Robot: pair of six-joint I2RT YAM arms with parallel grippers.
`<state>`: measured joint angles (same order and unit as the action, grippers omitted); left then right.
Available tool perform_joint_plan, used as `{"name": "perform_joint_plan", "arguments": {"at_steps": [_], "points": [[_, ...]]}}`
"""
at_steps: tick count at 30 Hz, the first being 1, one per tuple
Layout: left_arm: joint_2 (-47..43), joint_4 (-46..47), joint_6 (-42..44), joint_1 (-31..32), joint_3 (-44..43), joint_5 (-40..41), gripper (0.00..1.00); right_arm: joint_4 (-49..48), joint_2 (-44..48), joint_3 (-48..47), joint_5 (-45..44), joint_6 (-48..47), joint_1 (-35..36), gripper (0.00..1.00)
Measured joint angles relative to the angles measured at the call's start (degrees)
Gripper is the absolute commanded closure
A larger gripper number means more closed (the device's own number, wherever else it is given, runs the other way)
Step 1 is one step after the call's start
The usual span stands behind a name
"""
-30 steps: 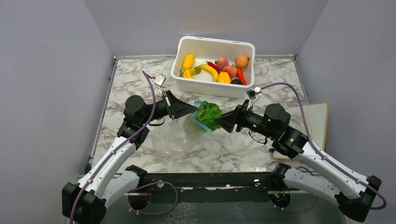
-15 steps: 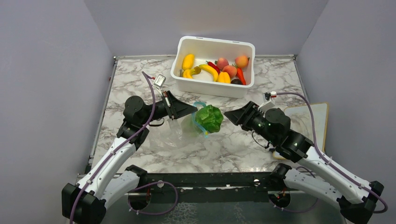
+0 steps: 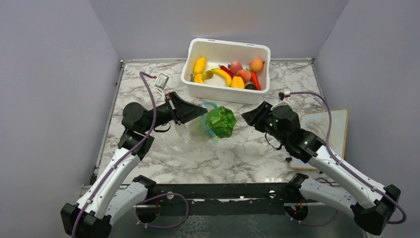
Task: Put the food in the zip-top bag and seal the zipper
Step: Place the fake vegetable in the zipper food storage bag.
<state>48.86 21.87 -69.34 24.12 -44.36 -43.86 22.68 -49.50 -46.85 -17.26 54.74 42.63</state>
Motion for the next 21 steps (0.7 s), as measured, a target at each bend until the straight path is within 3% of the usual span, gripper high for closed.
{"name": "perform_joint_plan", "arguments": {"at_steps": [12, 21], "points": [[-0.9, 0.4, 0.0, 0.0, -1.2, 2.5, 1.0, -15.6, -5.1, 11.4, 22.3, 8.3, -1.9, 0.57], [-1.0, 0.7, 0.0, 0.0, -1.2, 3.4, 1.0, -32.5, -9.9, 13.7, 34.8, 14.8, -1.9, 0.5]]}}
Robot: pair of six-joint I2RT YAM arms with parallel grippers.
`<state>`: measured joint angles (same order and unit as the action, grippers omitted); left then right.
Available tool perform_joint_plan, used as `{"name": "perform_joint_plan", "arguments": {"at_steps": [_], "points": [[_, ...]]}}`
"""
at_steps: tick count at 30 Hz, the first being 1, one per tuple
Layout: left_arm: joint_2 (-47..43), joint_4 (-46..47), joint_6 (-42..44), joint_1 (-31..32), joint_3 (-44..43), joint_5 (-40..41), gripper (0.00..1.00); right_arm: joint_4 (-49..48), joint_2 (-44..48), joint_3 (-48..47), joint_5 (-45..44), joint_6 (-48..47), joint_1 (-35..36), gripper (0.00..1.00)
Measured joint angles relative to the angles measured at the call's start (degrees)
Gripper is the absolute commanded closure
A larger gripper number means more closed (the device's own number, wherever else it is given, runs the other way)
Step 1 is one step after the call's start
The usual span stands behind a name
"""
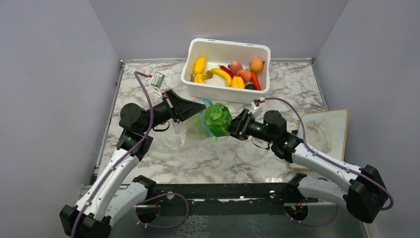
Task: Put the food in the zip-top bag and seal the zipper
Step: Place the fake vegetable in the zipper food storage bag.
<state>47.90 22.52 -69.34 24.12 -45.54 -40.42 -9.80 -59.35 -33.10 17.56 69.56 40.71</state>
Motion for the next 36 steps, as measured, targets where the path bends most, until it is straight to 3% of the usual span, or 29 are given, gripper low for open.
{"name": "perform_joint_plan", "arguments": {"at_steps": [21, 25, 30, 36], "points": [[0.4, 4.1, -0.8, 0.0, 3.7, 1.0, 1.0, -17.9, -9.0, -0.6, 6.3, 9.4, 1.7, 0.58], [0.6, 5.0, 0.0, 0.0, 6.0, 1.2, 1.0, -15.8, -7.2, -0.7, 5.7, 7.6, 1.7, 0.69], [1.8, 5.2, 0.6, 0.0, 9.7, 1.8, 1.0, -14.0, -4.4, -0.3, 4.3, 6.6, 1.7, 0.95], [1.8, 5.2, 1.9, 0.0, 11.1, 2.6, 1.0, -6.5, -2.3, 0.0, -2.2, 1.7, 1.7, 0.99]]}}
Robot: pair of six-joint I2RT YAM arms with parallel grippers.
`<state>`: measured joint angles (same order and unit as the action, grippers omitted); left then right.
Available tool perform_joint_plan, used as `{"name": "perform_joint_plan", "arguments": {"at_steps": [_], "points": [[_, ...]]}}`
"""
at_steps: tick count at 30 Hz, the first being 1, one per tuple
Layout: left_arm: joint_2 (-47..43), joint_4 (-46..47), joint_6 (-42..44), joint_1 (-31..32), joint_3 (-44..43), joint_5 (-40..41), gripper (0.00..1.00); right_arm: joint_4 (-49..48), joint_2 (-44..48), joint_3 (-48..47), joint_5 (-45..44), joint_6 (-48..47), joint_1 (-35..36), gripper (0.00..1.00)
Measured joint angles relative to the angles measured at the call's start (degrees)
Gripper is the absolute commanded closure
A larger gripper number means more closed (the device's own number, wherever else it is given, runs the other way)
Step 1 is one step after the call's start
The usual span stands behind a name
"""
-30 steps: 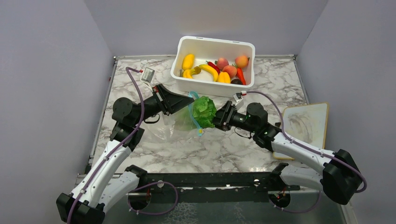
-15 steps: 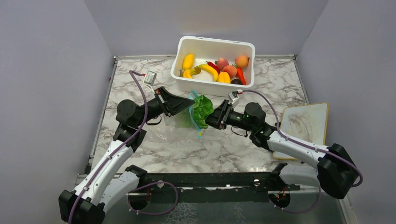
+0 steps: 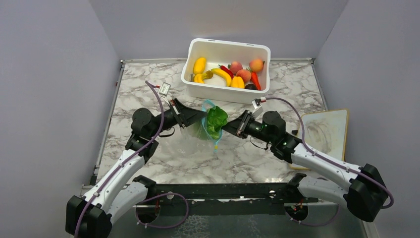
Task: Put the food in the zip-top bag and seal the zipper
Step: Place the fake vegetable in the zipper food storage bag.
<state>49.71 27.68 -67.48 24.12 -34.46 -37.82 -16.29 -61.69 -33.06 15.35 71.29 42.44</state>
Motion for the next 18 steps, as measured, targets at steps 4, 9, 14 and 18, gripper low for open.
{"name": "perform_joint_plan", "arguments": {"at_steps": [4, 9, 14, 18], "points": [[0.1, 0.0, 1.3, 0.0, 0.9, 0.1, 1.0, 11.0, 3.7, -2.0, -8.7, -6.3, 0.0, 0.99], [2.0, -0.3, 3.6, 0.0, 2.4, 0.3, 1.0, 19.6, 9.5, -7.4, -16.4, -13.4, 0.0, 0.99], [4.2, -1.1, 6.0, 0.0, 2.6, 0.4, 1.0, 23.2, 11.9, -11.9, -20.2, -19.2, 0.0, 0.99], [7.8, -4.0, 9.5, 0.0, 0.9, 0.4, 1.0, 23.6, 10.7, -12.4, -21.5, -22.5, 0.0, 0.99]]}}
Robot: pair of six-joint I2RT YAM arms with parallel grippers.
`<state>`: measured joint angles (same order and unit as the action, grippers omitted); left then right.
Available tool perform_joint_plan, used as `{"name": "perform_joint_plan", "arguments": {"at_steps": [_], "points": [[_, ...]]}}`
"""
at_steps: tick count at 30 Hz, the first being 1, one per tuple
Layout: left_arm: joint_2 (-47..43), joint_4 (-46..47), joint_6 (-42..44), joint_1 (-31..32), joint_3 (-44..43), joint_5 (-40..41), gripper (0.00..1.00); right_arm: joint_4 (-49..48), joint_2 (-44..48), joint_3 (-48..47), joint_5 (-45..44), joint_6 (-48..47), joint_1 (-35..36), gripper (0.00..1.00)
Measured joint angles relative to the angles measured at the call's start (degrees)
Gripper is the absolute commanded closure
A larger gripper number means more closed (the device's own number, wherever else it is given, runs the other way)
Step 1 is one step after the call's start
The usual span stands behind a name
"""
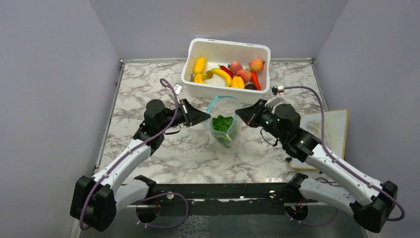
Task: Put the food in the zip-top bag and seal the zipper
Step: Place the fake vegetable in the zipper food storage bag.
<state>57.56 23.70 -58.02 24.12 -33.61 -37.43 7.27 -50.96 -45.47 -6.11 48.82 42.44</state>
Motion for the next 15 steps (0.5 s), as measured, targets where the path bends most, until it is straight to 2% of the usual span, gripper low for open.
{"name": "perform_joint_plan", "arguments": {"at_steps": [5, 9, 12, 15], "points": [[5.4, -14.2, 9.0, 0.1, -11.9, 2.1, 1.0, 0.8, -4.7, -1.4, 0.2, -4.2, 0.0, 0.99], [7.8, -27.0, 17.6, 0.1, -26.5, 7.6, 1.0, 0.2, -4.3, -2.8, 1.1, -5.7, 0.0, 0.99], [10.1, -32.9, 23.3, 0.5, -36.2, 10.8, 1.0, -5.1, -1.0, 0.9, 2.7, -5.4, 0.0, 0.99], [10.9, -35.4, 27.4, 1.7, -38.4, 12.3, 1.0, -9.5, -0.6, 6.0, 6.0, -4.1, 0.0, 0.99]]}}
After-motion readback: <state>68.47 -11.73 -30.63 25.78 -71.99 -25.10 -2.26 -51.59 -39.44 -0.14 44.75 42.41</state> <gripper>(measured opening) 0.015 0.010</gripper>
